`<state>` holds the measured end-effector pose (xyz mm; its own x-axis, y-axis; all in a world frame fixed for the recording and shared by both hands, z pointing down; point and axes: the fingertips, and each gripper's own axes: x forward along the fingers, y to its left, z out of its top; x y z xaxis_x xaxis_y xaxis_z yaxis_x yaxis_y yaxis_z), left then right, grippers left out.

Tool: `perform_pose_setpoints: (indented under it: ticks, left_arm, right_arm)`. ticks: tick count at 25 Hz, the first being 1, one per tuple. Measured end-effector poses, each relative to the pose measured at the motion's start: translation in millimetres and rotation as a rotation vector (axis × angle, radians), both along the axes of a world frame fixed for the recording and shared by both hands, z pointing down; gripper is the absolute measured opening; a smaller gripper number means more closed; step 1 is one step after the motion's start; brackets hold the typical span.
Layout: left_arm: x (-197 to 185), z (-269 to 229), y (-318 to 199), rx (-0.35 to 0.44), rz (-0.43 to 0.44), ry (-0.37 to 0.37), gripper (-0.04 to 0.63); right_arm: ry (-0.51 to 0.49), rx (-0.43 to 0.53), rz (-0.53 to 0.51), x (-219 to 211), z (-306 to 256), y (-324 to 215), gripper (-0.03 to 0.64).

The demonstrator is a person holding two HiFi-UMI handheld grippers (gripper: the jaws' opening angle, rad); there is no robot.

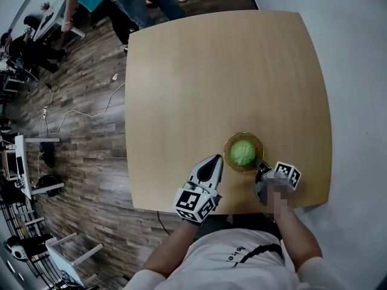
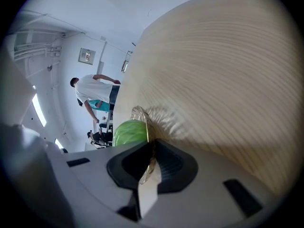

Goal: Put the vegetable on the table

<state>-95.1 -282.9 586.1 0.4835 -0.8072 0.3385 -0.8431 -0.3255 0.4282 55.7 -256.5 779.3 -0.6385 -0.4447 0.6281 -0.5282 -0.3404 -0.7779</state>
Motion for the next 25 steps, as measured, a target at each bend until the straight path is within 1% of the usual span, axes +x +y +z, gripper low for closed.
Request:
perform_pose_setpoints:
  ticks: [3, 6, 10, 12, 15, 17, 21, 25]
  left_arm:
    - [-0.5, 5.0, -4.8, -0.005, -0.009, -0.003, 0.012]
    - [-2.3, 8.8, 6.8, -0.005, -0.01, -0.004, 0.012]
    - [-1.7, 5.0, 8.4, -0.005, -0.006, -0.004, 0.012]
    - [-0.7, 3.8, 7.8, -0.003, -0.005, -0.005, 0.012]
    - [-1.7, 5.1, 10.5, 0.001, -0.001, -0.006, 0.012]
    - [-4.6, 5.6, 7.8, 0.0, 0.002, -0.005, 0.012]
    - [-2.7, 3.6, 7.2, -0.003, 0.016, -0.01, 0.012]
    - [-0.1, -3.2, 12.7, -0.002, 0.03, -0.014, 0.012]
  right_arm:
    - [0.025, 0.002, -0.025, 2.0, 9.3, -7.4, 0.032]
    - [0.054, 0.005, -0.057, 0.9, 17.5, 1.8, 0.031]
    - [0.097, 0.024, -0.115, -0.9, 14.1, -0.6, 0.034]
    - [0.135, 0.028, -0.14, 1.1, 12.5, -2.2, 0.04]
    - [0.203, 0.035, -0.158, 8.0, 12.0, -3.4, 0.072]
    - [0.242, 0.045, -0.169, 10.9, 8.6, -10.4, 0.072]
    - [0.309, 0.095, -0.178, 19.4, -8.3, -18.7, 0.071]
    - [0.319, 0.175, -0.174, 16.3, -36.7, -21.8, 0.06]
